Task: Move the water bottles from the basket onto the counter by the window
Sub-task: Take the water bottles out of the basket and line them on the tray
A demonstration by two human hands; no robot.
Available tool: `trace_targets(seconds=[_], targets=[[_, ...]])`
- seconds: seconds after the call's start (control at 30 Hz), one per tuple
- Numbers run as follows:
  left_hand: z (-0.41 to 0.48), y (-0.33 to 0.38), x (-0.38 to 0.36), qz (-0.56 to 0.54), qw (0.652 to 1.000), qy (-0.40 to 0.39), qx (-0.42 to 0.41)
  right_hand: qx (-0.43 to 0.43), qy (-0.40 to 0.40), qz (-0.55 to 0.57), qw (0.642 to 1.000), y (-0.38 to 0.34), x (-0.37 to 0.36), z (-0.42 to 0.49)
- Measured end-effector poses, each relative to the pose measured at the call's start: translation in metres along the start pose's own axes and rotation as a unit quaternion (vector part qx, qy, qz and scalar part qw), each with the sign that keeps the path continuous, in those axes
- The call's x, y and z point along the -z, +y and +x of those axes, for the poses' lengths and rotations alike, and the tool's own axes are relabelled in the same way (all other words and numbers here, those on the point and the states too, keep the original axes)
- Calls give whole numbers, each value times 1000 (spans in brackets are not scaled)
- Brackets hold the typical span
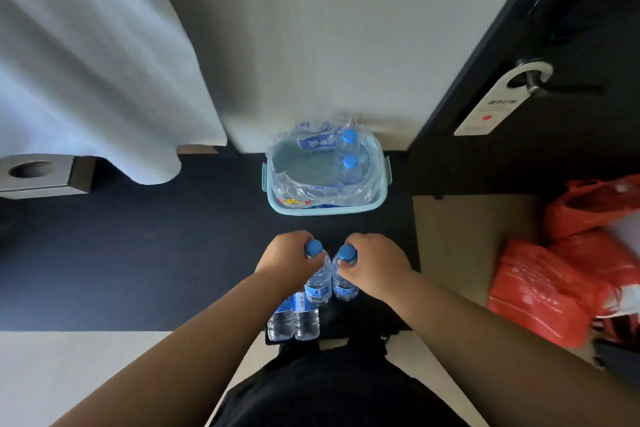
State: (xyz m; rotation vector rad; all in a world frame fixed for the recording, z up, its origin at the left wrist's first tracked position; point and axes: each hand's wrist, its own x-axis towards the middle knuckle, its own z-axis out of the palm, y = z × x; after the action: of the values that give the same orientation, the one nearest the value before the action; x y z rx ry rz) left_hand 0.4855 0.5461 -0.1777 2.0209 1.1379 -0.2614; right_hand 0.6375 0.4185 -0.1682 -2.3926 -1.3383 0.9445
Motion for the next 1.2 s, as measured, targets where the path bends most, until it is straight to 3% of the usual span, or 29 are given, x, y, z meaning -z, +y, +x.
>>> trace_targets(seconds=[0.17, 0.5, 0.77, 1.2], targets=[[15, -15, -36, 37, 997, -58, 43, -50, -53, 5, 997, 25, -33, 5], [66, -38, -83, 132, 984, -77, 95, -151, -112, 39, 981, 58, -75, 54], [108, -60, -119, 161, 975, -49, 142, -213, -64, 6, 975, 70, -116, 89], [100, -76, -131, 219, 971, -64, 77, -227, -93, 20, 969, 87, -128, 84]])
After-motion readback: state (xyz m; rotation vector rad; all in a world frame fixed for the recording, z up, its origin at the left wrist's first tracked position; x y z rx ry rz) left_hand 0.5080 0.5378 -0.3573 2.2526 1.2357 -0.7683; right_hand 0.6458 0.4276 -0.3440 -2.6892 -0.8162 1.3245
